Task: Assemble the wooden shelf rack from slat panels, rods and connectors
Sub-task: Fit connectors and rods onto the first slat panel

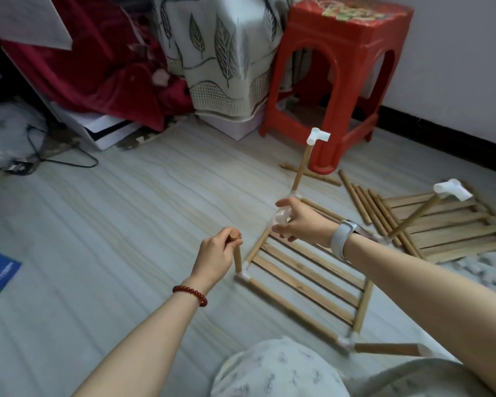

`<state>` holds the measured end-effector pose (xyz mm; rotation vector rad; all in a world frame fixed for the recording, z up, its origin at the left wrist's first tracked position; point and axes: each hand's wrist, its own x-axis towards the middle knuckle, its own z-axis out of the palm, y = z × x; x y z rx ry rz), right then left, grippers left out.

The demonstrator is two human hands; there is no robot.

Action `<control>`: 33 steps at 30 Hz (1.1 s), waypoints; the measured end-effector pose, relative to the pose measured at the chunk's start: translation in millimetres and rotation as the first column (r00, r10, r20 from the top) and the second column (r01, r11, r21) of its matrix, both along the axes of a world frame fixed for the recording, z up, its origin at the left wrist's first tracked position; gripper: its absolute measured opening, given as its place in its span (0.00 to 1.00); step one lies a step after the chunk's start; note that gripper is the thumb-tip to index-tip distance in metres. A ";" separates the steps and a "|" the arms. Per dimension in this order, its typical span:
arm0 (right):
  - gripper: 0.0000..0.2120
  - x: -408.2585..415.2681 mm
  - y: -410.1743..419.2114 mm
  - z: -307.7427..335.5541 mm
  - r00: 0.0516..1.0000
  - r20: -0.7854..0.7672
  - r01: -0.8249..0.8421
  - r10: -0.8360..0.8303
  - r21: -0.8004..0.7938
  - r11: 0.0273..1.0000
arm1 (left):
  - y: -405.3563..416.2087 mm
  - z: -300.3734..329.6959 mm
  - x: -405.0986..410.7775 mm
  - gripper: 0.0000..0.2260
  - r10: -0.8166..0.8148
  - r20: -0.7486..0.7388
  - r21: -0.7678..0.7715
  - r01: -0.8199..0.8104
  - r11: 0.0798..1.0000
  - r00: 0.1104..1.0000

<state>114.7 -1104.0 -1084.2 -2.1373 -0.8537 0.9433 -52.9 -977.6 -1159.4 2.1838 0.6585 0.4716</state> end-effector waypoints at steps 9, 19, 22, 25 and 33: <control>0.26 -17.6 16.8 5.2 0.992 0.012 -0.129 0.129 0.012 0.992 | 13.2 -5.8 -4.0 0.04 -0.108 -0.053 -0.157 0.098 0.983 0.993; 0.29 -4.7 4.2 6.6 1.000 0.005 -0.025 0.024 0.040 0.999 | 11.6 -7.5 16.4 0.03 -0.096 -0.032 -0.193 0.088 0.977 0.995; 0.29 -12.4 5.5 7.2 0.994 0.025 -0.106 0.105 0.036 0.994 | 16.5 -8.0 9.8 0.05 -0.114 -0.050 -0.229 0.100 0.968 0.992; 0.30 -21.1 12.0 9.2 0.978 0.108 -0.185 0.178 0.061 0.981 | 20.6 -7.2 7.8 0.06 -0.109 -0.038 -0.340 0.090 0.936 0.993; 0.34 -27.9 22.2 14.8 0.937 0.230 -0.281 0.264 0.044 0.959 | 14.9 -17.6 16.3 0.09 -0.027 -0.127 -0.360 -0.021 0.933 0.991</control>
